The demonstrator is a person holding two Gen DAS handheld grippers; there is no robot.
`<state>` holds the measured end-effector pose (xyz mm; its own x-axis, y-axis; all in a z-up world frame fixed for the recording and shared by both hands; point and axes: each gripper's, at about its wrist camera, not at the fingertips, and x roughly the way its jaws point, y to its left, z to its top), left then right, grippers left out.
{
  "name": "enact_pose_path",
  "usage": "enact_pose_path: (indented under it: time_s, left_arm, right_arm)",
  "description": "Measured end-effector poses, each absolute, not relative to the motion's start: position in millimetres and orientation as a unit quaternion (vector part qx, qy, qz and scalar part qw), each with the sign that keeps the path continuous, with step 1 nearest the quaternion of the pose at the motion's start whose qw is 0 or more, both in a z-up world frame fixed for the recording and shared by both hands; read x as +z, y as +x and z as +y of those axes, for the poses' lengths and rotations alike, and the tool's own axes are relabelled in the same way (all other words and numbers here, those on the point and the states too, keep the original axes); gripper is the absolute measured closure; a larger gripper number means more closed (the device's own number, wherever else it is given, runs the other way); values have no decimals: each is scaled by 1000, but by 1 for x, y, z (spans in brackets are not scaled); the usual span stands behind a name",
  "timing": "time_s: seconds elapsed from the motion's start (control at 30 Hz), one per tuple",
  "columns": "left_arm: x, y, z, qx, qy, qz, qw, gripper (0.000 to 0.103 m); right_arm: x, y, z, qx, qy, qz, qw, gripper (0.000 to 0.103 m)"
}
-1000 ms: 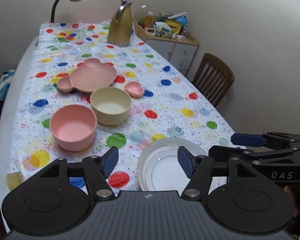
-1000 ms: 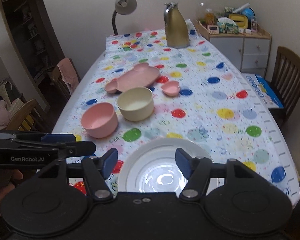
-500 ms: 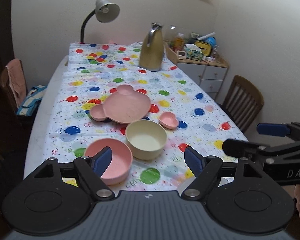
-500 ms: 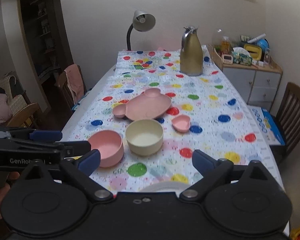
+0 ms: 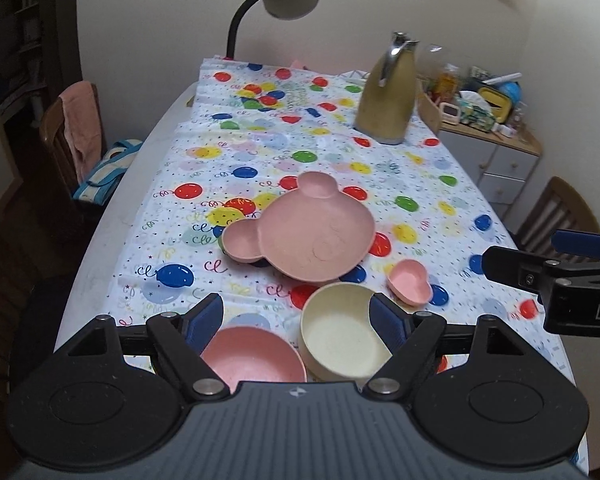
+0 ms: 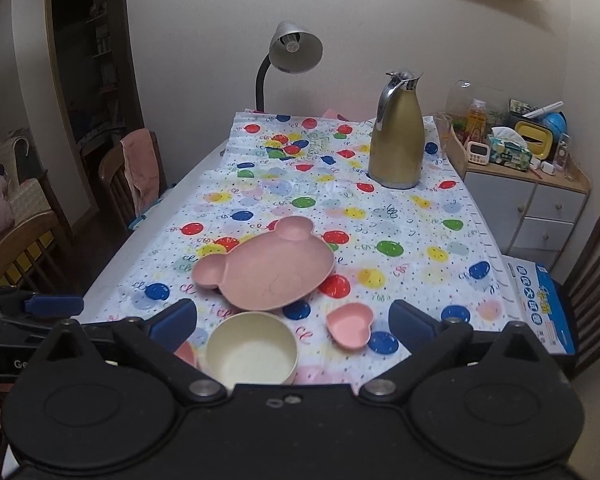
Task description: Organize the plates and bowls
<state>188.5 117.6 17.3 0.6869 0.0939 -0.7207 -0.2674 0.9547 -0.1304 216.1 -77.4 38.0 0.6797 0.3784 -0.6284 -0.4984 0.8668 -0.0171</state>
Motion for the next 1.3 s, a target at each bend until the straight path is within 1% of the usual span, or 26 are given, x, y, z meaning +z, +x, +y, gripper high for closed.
enact_pose_path:
  time_s: [0.4,0.67,0.8,0.87,0.9,0.93,1.0,1.17,1.2,1.3]
  left_arm:
    - [-26,275,137,157,-140,435,876,23]
    - [-54,314,154,181,-168,467,849,23]
    - [-68,328,162,185,-186,478,838,23]
    - [-76,333,167,191,-194,480,834,23]
    - [-80,335,169,193,-197,483,831,23]
    - [-84,338,172,194,-201,487,828,23]
    - [-91,342,175,199,-205,491,823,23]
    - [-105,349,175,192,-211,502,816,23]
    - [-107,351,175,190,-212,502,817,23]
    - [-111,355,173,187,-213,501,818,23]
  right_arm:
    - [3,339,-61,261,-128,353,889,2]
    - [-26,408,-38,273,-171,366,873,4]
    - [-44,439,-21,283,-191,383,859,7]
    - [-53,453,-13,284,-197,391,853,15]
    - [-59,459,-10,287,-199,398,848,22]
    - [-65,466,-7,290,-199,406,844,26]
    - [-75,477,-2,288,-196,417,839,28]
    - [-95,500,4,290,-191,434,831,38]
    - [-98,504,6,292,-192,438,829,44]
    - [-106,513,10,296,-193,446,822,52]
